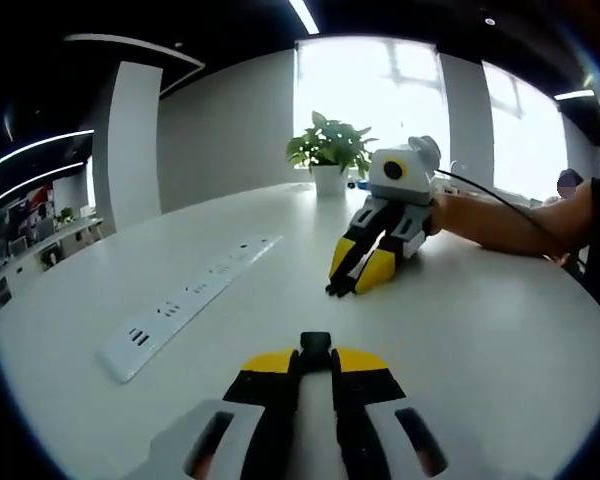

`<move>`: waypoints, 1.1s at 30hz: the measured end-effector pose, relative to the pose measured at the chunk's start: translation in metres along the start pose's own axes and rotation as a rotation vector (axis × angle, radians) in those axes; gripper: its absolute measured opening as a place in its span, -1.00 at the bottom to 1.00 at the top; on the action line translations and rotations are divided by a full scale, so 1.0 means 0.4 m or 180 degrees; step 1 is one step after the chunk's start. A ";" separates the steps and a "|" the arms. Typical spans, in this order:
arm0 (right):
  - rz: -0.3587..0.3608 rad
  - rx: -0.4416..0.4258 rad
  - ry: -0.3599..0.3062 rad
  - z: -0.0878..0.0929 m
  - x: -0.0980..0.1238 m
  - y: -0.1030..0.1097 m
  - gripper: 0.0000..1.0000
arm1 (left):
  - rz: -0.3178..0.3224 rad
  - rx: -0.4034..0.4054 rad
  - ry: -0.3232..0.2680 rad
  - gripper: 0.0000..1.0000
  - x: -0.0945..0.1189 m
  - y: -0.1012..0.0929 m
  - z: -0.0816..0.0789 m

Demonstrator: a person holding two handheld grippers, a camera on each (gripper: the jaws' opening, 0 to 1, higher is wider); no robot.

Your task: Snap the two parts of the plastic buckle together until the buckle closes and remains connected.

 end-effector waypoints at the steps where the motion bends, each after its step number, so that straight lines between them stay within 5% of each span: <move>1: 0.0000 -0.0012 -0.0003 0.000 0.000 0.000 -0.72 | 0.0000 0.0000 0.0000 -0.76 0.000 0.000 0.000; 23: 0.0058 0.0026 0.0055 -0.004 0.000 0.010 -0.76 | -0.0099 -0.0163 0.0183 -0.78 -0.003 -0.002 -0.007; 33: 0.0087 0.0018 0.0075 -0.002 0.001 0.012 -0.76 | -0.0097 -0.0132 0.0128 -0.79 -0.006 -0.002 -0.005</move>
Point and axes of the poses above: the point that each gripper's makers call its tool centre point, and the gripper's own axes: x roughly backward along the fingers, y roughly to its left, z roughly out of its underside, the point moved 3 cm from there along x, roughly backward along the fingers, and after that the axes turned 15 degrees about z, right-handed, at the moved point
